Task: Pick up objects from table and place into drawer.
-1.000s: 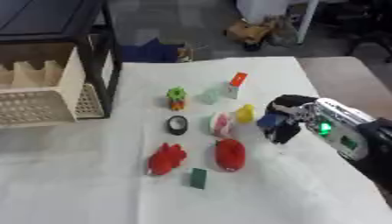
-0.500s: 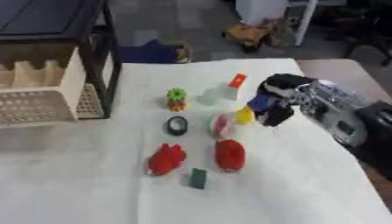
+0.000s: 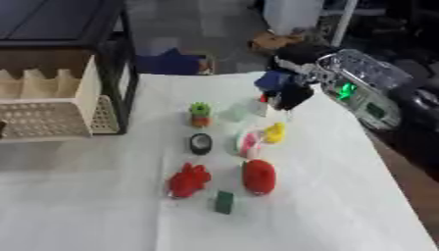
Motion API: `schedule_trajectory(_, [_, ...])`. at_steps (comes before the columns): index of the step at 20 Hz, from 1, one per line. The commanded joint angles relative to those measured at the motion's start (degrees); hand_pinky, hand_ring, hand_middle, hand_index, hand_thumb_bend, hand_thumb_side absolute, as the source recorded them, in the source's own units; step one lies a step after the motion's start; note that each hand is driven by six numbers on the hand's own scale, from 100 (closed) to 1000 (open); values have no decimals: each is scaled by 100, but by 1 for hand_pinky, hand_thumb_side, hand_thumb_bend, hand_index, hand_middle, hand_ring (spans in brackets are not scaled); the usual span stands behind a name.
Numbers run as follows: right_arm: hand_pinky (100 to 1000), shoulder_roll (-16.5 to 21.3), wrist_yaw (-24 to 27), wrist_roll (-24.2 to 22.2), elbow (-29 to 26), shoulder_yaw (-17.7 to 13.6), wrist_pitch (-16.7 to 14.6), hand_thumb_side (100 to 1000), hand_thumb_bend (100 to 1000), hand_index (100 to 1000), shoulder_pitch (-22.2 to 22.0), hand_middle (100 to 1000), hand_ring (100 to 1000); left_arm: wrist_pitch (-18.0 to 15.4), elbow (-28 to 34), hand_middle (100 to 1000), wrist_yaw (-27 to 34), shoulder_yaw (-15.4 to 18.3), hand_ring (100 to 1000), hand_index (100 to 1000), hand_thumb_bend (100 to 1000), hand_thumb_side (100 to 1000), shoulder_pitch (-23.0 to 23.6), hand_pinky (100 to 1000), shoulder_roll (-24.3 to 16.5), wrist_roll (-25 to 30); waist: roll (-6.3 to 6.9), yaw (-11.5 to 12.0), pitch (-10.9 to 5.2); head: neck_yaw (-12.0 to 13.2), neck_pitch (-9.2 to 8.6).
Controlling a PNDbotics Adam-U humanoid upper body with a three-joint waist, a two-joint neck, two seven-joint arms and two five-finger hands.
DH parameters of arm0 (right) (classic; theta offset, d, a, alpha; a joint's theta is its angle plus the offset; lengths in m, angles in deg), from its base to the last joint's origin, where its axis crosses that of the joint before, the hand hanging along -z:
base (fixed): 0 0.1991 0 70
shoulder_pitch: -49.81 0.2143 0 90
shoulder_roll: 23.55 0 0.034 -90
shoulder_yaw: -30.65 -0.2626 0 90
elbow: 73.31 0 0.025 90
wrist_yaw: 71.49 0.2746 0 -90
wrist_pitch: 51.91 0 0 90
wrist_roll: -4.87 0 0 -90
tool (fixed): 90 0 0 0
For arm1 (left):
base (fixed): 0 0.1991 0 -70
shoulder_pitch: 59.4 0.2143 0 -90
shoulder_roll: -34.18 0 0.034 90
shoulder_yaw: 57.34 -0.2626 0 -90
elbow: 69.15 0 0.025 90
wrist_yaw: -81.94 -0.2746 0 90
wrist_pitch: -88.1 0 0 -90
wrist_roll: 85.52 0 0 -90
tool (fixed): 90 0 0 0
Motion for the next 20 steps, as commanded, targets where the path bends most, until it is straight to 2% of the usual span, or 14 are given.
schedule_trajectory(1, [496,-10,-103,-88,-82,-20,-27,330,100,659,300,594,670,-13,68,100,20,69,100,635,309,1000,-102,100,-179,11,0,-8,-135,23,3])
schedule_trajectory(9, [490,-531,-273,-260,14,25,-130,321,100,660,1030,589,654,-17,68,100,40,54,100,634,311,1000,-120,100,-168,29,-8,-5,-190,16,-8])
schedule_trajectory(16, [489,-1213,-309,-477,604,27,-146,320,100,661,1760,587,647,-6,68,100,63,35,100,633,311,1000,-172,100,-144,69,-24,4,-229,3,17])
schedule_trajectory(17, [489,-1298,-339,-493,682,28,-166,443,100,661,1855,588,648,-5,68,100,65,30,100,633,310,1000,-181,100,-141,76,-28,4,-233,-6,23])
schedule_trajectory(18, [490,-1382,-362,-509,766,25,-178,319,100,662,1943,588,649,-3,68,100,67,27,100,633,311,1000,-191,100,-136,81,-33,4,-238,-12,27])
schedule_trajectory(20, [489,-1551,-410,-554,946,26,-205,318,100,661,2117,588,649,-1,68,100,73,22,100,633,311,1000,-210,100,-128,88,-44,3,-247,-21,32])
